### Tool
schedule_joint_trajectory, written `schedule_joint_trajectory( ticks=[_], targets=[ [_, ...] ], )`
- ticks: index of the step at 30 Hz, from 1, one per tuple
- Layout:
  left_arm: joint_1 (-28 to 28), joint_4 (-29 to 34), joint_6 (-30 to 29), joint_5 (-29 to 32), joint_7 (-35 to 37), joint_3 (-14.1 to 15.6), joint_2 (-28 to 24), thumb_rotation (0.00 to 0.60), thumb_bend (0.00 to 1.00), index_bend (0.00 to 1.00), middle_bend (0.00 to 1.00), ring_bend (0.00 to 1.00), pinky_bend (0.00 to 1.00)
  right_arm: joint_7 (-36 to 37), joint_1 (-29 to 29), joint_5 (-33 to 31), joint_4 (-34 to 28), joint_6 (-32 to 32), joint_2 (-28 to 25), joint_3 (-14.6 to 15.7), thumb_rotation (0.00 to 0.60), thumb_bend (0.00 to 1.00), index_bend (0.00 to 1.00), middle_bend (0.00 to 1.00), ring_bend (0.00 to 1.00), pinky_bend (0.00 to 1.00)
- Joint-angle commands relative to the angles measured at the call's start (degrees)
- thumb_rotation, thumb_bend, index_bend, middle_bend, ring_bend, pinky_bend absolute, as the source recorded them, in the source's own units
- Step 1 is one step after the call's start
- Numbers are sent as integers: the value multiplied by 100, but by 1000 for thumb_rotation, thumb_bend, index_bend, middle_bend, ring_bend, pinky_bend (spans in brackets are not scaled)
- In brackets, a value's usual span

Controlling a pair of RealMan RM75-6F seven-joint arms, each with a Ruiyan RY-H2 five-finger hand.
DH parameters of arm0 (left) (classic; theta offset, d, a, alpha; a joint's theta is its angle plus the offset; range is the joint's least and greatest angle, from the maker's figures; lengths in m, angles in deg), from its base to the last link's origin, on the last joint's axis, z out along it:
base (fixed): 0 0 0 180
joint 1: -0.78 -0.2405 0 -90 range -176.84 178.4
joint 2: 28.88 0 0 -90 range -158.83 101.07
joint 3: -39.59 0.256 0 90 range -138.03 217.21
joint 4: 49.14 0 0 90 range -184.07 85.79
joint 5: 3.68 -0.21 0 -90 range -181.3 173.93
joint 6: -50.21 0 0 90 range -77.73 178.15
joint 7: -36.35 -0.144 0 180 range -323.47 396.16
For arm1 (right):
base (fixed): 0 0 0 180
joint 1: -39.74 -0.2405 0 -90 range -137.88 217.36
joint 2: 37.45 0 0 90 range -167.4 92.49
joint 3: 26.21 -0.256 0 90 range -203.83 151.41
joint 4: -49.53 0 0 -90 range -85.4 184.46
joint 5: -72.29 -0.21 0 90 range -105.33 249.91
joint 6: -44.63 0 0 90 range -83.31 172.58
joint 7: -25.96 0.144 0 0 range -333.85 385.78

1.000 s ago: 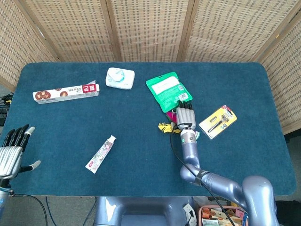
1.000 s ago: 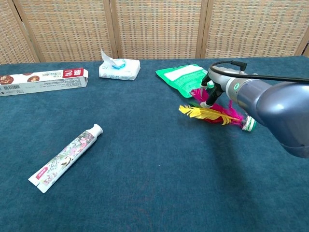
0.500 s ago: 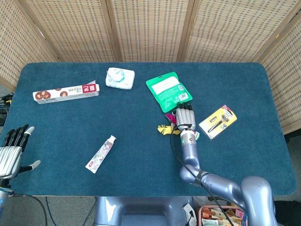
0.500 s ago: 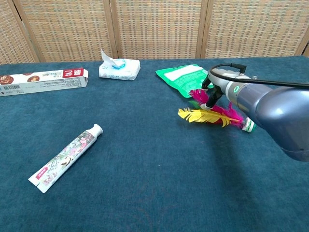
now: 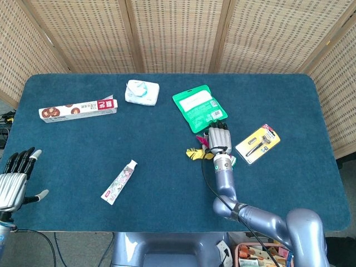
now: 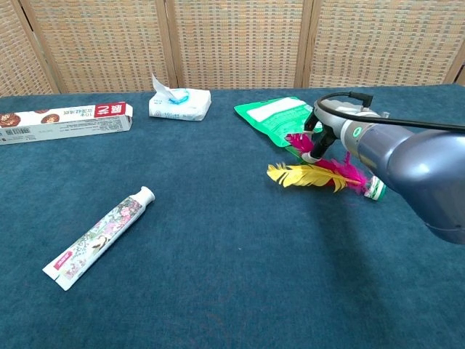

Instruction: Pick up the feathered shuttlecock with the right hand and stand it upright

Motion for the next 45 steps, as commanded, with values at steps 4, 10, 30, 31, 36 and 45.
schedule_joint_trajectory(
  ticks=[4,10,30,31,36,45],
  targets=[
    [2,1,10,5,8,3,-3,600,154,0,0,0,0,-25,56,13,-191,82,-104,-11,600,327,584,187,0,88],
    [4,12,10,-3,-7,9,-1,600,155,0,0,0,0,-71,114,-51,-378,109,-223,-11,600,378,584,187,0,89],
    [0,8,-10,-26,13,15,-5,600,155,0,0,0,0,33,244,130,-734,322,-409,47,600,434,611,196,0,89],
    [2,7,-9,-25,15,14,-5,600,155,0,0,0,0,52,263,149,-803,364,-445,32,600,434,611,196,0,89],
    [5,16,-9,-50,1,27,1,600,155,0,0,0,0,855,613,93,-1599,891,-695,-556,600,434,621,209,0,88],
    [-9,53,-59,-137,-28,60,1,600,155,0,0,0,0,1545,1155,63,-2407,1262,-1155,-843,600,434,623,211,0,89]
  ],
)
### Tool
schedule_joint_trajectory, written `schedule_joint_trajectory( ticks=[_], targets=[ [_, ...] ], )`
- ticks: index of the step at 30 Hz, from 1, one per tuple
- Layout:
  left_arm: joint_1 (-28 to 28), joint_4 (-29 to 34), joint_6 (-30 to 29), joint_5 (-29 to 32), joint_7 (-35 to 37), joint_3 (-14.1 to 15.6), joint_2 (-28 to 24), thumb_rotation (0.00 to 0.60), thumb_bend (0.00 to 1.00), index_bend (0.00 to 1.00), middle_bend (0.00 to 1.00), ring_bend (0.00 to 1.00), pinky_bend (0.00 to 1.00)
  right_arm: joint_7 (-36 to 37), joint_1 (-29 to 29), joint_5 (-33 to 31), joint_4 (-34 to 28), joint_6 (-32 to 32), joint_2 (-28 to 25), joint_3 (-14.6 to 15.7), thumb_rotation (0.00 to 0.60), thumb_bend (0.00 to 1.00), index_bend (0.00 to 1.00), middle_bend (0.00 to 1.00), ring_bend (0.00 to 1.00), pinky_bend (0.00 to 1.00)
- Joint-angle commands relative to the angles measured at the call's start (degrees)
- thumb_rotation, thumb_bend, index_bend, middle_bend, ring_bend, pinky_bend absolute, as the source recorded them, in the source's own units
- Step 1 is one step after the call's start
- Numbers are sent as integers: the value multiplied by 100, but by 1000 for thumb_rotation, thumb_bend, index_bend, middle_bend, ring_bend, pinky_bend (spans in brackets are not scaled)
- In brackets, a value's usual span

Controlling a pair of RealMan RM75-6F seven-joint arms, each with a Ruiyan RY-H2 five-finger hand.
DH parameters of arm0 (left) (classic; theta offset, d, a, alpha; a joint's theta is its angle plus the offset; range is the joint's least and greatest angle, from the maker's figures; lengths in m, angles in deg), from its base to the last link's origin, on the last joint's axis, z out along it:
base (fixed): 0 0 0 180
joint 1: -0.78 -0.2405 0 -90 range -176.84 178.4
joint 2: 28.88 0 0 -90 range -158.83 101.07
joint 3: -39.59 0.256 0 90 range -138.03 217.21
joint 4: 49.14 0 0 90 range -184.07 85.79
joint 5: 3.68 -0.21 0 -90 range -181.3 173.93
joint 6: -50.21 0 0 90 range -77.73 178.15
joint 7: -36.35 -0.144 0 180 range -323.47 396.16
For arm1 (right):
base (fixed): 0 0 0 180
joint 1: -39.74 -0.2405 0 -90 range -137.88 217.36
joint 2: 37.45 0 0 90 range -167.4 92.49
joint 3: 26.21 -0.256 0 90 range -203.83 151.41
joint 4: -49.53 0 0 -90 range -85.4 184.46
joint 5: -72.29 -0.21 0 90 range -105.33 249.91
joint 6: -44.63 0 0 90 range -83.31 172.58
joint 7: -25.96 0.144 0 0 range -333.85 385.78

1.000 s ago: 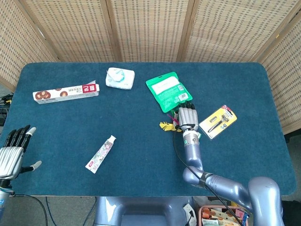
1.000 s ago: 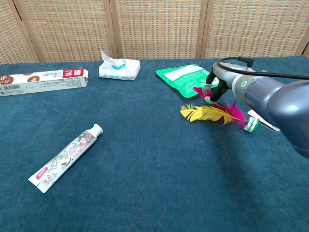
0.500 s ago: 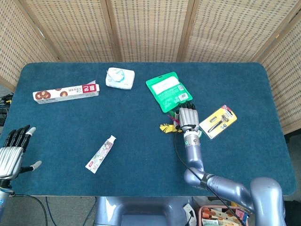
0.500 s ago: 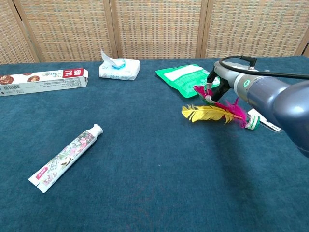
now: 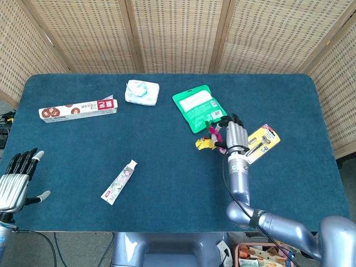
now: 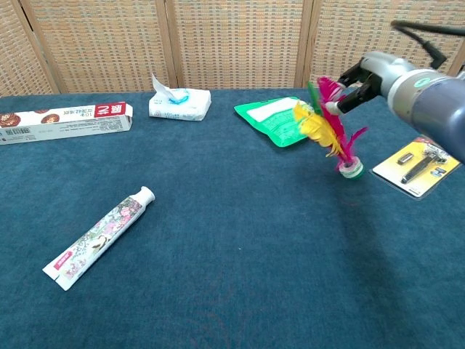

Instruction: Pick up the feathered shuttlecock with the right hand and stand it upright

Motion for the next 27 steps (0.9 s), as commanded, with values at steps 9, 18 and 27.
schedule_joint_trajectory(
  ticks=[9,18,27],
  targets=[
    [-10,63,-48,-127,-121,57,25,600,155,0,0,0,0,1051,859,-182,-757,93,-633,-252,600,434,623,212,0,88],
    [-7,88,-58,-203,-242,95,68,600,155,0,0,0,0,1547,1113,-95,-1013,79,-764,-237,600,434,622,212,0,88],
    [-26,84,-118,-239,-174,92,57,600,155,0,0,0,0,2381,1265,285,-1010,529,-393,-348,600,434,623,212,0,88]
  ],
)
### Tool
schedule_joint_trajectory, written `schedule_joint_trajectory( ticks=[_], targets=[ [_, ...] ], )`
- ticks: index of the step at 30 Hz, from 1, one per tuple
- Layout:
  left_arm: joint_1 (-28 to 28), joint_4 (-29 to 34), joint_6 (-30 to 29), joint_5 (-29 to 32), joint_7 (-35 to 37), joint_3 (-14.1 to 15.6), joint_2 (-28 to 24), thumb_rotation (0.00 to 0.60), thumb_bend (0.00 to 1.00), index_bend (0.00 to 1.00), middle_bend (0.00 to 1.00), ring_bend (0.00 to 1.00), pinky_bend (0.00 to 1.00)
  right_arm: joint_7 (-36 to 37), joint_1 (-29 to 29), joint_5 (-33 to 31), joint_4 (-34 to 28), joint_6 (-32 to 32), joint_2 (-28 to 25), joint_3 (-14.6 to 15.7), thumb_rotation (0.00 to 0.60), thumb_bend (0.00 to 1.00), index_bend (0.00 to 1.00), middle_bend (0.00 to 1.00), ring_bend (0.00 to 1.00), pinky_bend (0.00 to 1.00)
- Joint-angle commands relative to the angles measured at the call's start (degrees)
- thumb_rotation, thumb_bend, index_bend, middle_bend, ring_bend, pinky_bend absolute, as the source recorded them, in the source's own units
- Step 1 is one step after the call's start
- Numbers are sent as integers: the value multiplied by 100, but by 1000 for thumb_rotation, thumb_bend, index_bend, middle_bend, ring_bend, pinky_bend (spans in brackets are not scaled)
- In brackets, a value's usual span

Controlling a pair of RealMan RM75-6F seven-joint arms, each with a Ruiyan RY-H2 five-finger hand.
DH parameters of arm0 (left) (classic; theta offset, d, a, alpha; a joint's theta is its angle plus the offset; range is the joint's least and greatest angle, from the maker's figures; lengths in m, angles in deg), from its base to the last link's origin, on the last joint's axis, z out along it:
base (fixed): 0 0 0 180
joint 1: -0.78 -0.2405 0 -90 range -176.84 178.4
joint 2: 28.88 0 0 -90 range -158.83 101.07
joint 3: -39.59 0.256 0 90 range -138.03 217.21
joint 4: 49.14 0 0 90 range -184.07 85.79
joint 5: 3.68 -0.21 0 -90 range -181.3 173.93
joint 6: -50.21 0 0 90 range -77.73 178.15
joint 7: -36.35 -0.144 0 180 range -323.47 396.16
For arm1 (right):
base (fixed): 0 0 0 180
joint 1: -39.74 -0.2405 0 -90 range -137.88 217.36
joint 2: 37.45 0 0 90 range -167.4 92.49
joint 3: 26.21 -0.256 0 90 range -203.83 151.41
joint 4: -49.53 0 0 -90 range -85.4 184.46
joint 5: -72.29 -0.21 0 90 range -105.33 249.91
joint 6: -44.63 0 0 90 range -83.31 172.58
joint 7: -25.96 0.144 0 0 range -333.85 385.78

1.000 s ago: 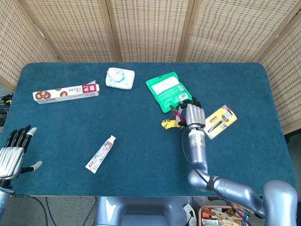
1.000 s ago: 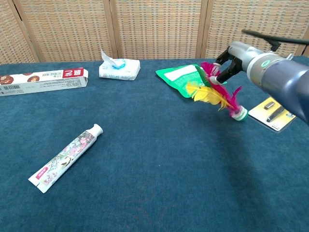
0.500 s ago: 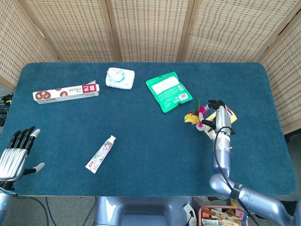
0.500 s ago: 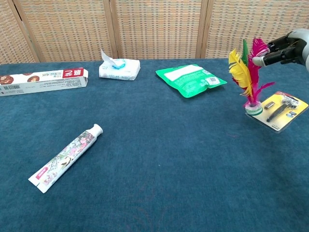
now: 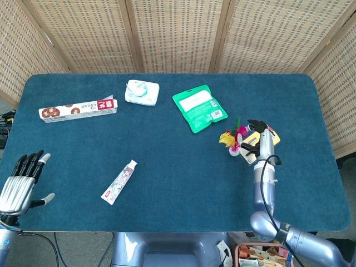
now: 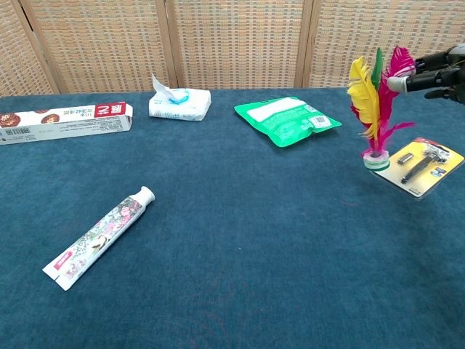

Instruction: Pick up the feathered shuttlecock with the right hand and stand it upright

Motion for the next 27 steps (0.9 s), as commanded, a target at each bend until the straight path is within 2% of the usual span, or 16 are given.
schedule_joint_trajectory(
  ticks=[1,7,27],
  targets=[
    [-7,4,-19,-11,28,-2,-9,600,155,0,0,0,0,394,85,170,75,249,236,-94,600,434,623,212,0,88],
    [-17,16,-40,-50,58,13,-27,600,155,0,0,0,0,991,201,458,275,391,590,-69,600,434,623,212,0,89],
    [-34,42,-75,-76,45,15,-35,600,155,0,0,0,0,1119,396,665,636,286,984,205,600,434,623,212,0,89]
  ],
)
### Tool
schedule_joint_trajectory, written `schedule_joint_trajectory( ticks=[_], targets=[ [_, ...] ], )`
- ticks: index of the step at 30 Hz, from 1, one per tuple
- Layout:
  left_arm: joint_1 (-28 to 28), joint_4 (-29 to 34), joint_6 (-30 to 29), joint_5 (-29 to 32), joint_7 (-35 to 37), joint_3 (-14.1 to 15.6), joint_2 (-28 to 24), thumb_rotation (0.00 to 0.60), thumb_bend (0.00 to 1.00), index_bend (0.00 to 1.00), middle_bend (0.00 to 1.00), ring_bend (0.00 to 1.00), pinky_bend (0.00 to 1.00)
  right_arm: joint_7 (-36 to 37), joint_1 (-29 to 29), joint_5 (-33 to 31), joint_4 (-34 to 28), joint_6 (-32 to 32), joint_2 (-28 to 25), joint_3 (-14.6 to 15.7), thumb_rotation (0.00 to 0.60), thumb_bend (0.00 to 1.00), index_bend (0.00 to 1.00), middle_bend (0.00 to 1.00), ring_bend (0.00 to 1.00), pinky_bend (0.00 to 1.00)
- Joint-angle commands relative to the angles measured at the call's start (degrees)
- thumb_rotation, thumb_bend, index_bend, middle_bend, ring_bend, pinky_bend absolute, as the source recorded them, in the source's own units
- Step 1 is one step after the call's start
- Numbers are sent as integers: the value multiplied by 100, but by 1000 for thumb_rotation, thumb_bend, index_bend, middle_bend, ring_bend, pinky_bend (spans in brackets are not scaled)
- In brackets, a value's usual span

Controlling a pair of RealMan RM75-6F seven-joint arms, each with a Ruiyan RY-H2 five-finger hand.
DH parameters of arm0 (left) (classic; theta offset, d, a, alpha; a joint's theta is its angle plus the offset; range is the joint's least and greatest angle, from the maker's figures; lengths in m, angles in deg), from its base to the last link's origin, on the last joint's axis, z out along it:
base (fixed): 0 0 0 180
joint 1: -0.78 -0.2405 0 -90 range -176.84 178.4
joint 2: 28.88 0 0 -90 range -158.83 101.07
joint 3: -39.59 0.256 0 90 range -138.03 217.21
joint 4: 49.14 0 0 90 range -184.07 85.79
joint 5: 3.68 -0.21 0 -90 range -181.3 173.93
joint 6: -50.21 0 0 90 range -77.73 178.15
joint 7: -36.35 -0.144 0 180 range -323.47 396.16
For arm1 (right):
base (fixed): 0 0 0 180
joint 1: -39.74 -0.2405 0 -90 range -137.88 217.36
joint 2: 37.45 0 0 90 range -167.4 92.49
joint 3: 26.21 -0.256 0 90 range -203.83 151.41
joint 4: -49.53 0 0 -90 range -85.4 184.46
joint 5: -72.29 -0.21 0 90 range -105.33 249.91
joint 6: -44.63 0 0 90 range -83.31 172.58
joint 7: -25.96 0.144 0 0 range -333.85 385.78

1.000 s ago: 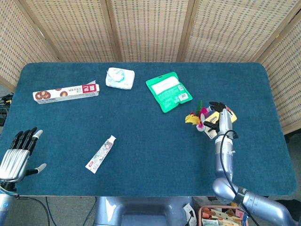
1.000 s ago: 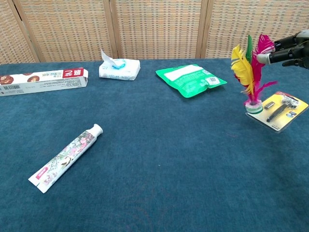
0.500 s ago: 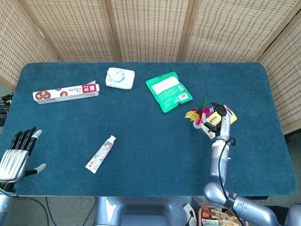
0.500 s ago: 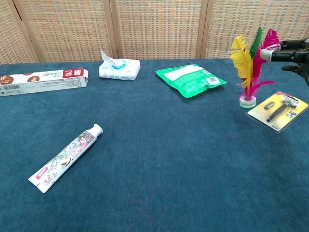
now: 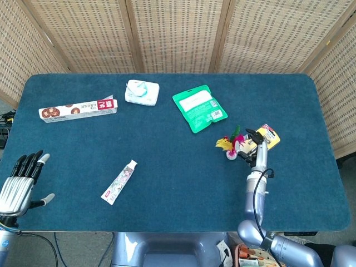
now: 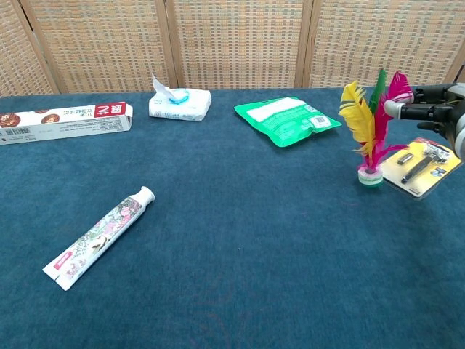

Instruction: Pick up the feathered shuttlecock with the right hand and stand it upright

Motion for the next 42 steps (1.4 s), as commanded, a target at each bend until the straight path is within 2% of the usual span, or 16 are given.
schedule_joint_trajectory(
  ticks=[1,14,25,27,29,36,39,42],
  targets=[
    [0,2,4,3,1,1,-1,600,155,0,0,0,0,-5,30,11,19,-16,15,12,600,434,623,213,0,89],
    [-6,30,-4,-10,1,3,-18,600,155,0,0,0,0,-183,145,169,45,101,22,35,600,434,623,211,0,88],
    [-23,63,-42,-57,19,16,-42,600,155,0,0,0,0,-225,336,157,20,129,-39,32,600,434,585,169,0,47],
    [-24,66,-46,-69,14,20,-43,600,154,0,0,0,0,-236,371,170,8,114,-61,51,600,434,550,139,0,23],
    [-25,71,-48,-77,13,23,-41,600,155,0,0,0,0,-239,402,205,-6,111,-88,68,600,434,471,91,0,1],
    [-34,80,-70,-86,25,21,-47,600,155,0,0,0,0,-294,470,282,7,146,-132,119,600,434,345,12,0,0],
    [-39,83,-85,-89,38,16,-53,600,155,0,0,0,0,-303,515,330,8,162,-162,144,600,434,272,0,0,0],
    [-41,84,-85,-88,42,15,-56,600,155,0,0,0,0,-274,555,389,33,204,-169,146,600,434,242,0,0,0]
  ],
)
